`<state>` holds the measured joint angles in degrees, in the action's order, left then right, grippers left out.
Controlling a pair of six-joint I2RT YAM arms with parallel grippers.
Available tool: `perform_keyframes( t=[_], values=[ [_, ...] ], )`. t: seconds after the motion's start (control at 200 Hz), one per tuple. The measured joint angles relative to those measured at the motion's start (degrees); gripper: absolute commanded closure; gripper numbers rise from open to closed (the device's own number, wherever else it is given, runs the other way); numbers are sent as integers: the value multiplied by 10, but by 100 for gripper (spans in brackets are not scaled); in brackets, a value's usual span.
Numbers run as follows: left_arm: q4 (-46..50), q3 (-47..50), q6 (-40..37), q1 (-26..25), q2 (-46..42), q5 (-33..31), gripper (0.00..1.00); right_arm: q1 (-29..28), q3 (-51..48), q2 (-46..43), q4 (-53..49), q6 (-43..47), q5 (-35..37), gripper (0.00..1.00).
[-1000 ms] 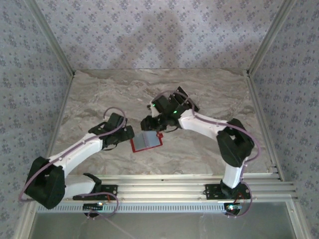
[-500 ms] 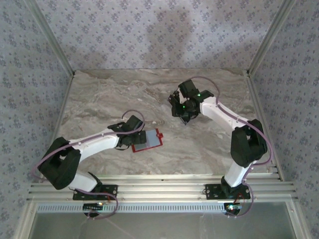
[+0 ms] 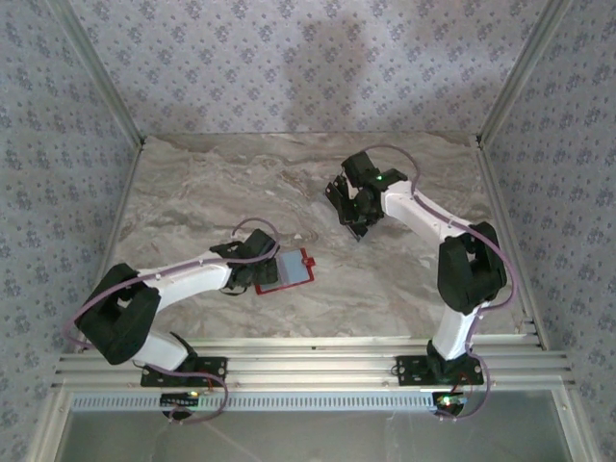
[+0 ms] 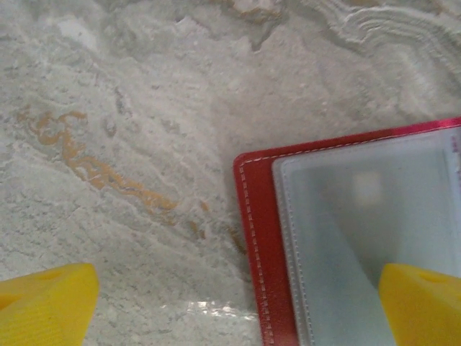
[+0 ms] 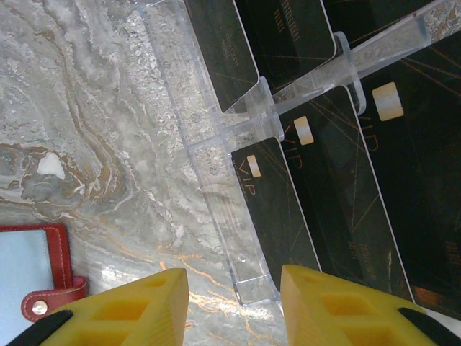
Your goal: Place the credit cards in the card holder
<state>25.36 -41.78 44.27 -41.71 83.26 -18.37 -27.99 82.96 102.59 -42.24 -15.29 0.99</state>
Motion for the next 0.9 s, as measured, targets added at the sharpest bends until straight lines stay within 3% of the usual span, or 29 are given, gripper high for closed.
perform_keyframes(
  t=[0.53, 0.899],
  values=[
    [-6, 15, 15, 1, -3, -6, 0, -1, 37, 35, -11, 30, 31, 61],
    [-6, 15, 14, 2, -3, -5, 0, -24, 44, 59, -24, 65, 106, 62]
  ],
)
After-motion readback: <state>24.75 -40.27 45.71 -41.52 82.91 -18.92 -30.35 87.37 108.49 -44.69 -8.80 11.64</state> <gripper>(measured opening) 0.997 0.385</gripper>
